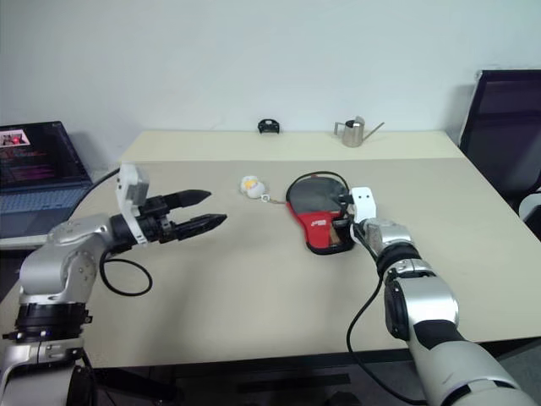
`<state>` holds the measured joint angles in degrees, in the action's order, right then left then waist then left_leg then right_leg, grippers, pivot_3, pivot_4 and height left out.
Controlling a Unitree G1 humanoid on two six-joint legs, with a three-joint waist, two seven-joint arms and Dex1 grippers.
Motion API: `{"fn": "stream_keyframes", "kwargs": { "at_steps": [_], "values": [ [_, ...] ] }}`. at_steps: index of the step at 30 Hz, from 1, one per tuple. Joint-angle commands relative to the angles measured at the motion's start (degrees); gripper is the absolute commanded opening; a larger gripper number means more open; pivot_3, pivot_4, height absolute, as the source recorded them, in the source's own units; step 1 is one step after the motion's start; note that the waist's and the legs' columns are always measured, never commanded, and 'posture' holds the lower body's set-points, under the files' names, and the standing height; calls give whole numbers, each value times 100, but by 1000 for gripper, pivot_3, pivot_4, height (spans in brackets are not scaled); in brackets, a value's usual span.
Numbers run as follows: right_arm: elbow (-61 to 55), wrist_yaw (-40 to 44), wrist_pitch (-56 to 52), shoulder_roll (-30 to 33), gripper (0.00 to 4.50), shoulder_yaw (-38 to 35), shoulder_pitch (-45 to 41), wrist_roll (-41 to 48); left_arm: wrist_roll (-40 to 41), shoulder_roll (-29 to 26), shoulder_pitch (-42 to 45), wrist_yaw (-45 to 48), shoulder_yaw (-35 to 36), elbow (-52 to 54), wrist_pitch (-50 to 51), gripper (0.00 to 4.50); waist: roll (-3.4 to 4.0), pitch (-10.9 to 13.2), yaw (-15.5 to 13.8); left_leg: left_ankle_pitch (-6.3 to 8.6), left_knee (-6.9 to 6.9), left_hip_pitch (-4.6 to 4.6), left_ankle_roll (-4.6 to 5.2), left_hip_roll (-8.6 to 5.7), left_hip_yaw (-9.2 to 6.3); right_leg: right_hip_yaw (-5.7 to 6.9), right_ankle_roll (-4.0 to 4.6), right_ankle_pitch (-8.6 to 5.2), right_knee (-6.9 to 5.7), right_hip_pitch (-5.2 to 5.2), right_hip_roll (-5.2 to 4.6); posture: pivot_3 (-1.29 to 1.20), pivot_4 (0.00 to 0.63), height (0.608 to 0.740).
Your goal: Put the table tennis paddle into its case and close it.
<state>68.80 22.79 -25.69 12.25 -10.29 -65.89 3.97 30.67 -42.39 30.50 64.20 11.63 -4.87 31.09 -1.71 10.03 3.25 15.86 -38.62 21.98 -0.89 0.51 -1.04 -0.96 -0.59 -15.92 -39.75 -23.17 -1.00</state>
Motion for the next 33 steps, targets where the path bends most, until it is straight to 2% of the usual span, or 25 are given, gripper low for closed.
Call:
{"fn": "stream_keyframes", "kwargs": {
  "at_steps": [1, 4, 8, 15, 20, 33],
  "values": [
    [-309, 31, -811, -121, 36, -21, 255, 194, 258, -154, -113, 118, 87, 450, 147, 4500, 0, 0, -2, 0, 8, 0, 0, 1, 0, 0, 0, 0, 5, 0, 0, 0, 150, 740],
    [-1001, 1, -1380, -164, 36, -3, 463, 362, 333, -161, -233, 104, 80, 635, 241, 4500, 0, 0, -7, 0, 37, -1, 0, 2, 1, 1, 0, 0, 31, 0, 0, 0, 150, 740],
    [-2684, -350, -2511, -314, 36, -94, 1039, 699, 498, -129, -422, 25, 76, 952, 419, 4500, 1, 0, -15, 1, 74, 11, -1, 7, -1, 6, 2, -1, 73, -9, 1, 0, 150, 740],
    [-5254, -803, -4131, -527, 36, -140, 2084, 1136, 790, -282, -773, 154, 67, 1487, 713, 4500, 2, -2, -35, 4, 73, 92, -5, 7, -7, 13, 3, -2, 78, -72, 0, 0, 150, 740],
    [-6428, -939, -4948, -560, 36, -140, 2570, 1384, 880, -481, -1050, 361, -2, 1747, 775, 4500, 3, -1, -52, 4, 74, 91, -5, 5, -4, 10, 4, -3, 78, -80, -1, 0, 150, 740],
    [-8544, -755, -6486, -377, 36, 108, 3345, 1930, 868, -745, -1248, 981, -429, 1913, 745, 4500, 4, -1, -73, 4, 69, 92, -4, 4, -3, 10, 4, -5, 77, -81, 3, 0, 150, 740]
  ]
}}
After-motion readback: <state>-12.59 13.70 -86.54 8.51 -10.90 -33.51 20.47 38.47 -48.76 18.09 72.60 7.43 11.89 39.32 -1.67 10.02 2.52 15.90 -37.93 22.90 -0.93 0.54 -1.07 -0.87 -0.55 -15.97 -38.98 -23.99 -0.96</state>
